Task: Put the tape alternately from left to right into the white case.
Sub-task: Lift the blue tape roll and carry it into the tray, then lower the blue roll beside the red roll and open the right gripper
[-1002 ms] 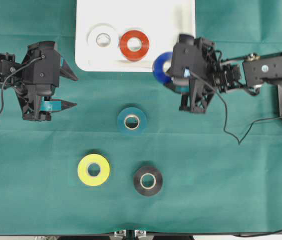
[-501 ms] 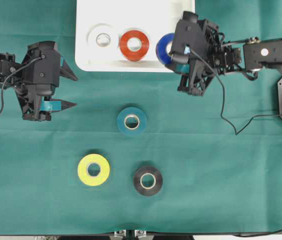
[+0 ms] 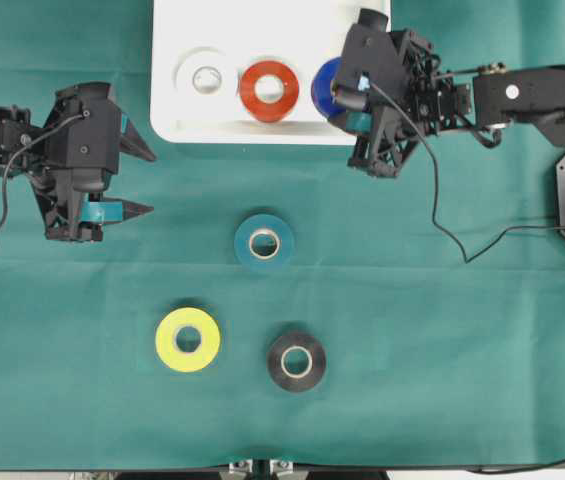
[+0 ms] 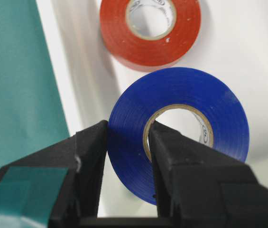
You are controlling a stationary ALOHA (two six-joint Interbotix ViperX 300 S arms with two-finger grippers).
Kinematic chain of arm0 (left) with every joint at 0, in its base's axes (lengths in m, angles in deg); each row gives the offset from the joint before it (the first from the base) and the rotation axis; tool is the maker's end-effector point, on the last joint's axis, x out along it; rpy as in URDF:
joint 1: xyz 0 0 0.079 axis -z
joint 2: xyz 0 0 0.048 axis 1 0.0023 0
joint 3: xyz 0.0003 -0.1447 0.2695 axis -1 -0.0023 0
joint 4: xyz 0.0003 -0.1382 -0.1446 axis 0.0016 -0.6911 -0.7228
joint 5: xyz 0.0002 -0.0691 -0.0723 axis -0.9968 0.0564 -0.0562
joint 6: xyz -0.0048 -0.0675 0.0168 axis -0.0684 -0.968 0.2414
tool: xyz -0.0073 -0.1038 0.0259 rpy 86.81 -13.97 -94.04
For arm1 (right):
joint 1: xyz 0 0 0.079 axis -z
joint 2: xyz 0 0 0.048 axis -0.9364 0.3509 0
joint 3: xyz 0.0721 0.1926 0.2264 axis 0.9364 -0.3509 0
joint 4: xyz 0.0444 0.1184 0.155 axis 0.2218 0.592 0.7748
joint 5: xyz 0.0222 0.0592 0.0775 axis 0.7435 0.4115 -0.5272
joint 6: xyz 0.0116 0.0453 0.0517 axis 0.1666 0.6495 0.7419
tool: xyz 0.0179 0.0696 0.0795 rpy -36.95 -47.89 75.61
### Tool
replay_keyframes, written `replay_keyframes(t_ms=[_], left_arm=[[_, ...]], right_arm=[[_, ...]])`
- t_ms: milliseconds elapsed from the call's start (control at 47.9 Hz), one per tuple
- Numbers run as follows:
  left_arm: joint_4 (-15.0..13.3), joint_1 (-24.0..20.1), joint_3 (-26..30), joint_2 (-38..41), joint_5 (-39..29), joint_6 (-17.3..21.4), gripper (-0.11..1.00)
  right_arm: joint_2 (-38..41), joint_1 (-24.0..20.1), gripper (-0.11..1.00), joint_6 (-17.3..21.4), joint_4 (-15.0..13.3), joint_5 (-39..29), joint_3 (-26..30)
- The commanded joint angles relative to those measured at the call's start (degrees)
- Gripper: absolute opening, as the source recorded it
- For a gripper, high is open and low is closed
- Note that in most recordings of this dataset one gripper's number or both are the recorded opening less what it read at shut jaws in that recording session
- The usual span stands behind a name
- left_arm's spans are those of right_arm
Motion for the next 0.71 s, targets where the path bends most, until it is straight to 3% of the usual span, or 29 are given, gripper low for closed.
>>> replay_keyframes(t_ms=[0, 230, 501, 689], left_arm=[[-0.2, 0.1, 0.5, -0.4, 0.4, -0.1, 0.9], [-0.2, 0.2, 0.5, -0.4, 0.4, -0.1, 0.9], [-0.2, 0.1, 0.6, -0.4, 0.4, -0.1, 0.9], [-0.2, 0.2, 0.6, -0.4, 0.4, -0.1, 0.9]], right_arm=[[-0.4, 0.8, 0.27, -0.2, -0.3, 0.8, 1.3], [-0.3, 1.2, 0.27, 0.1, -4.1, 1.8, 1.1], [-0.3, 1.2, 0.28, 0.2, -4.1, 1.9, 0.8], [-0.3, 1.2, 0.79, 0.2, -4.2, 1.8, 0.8]])
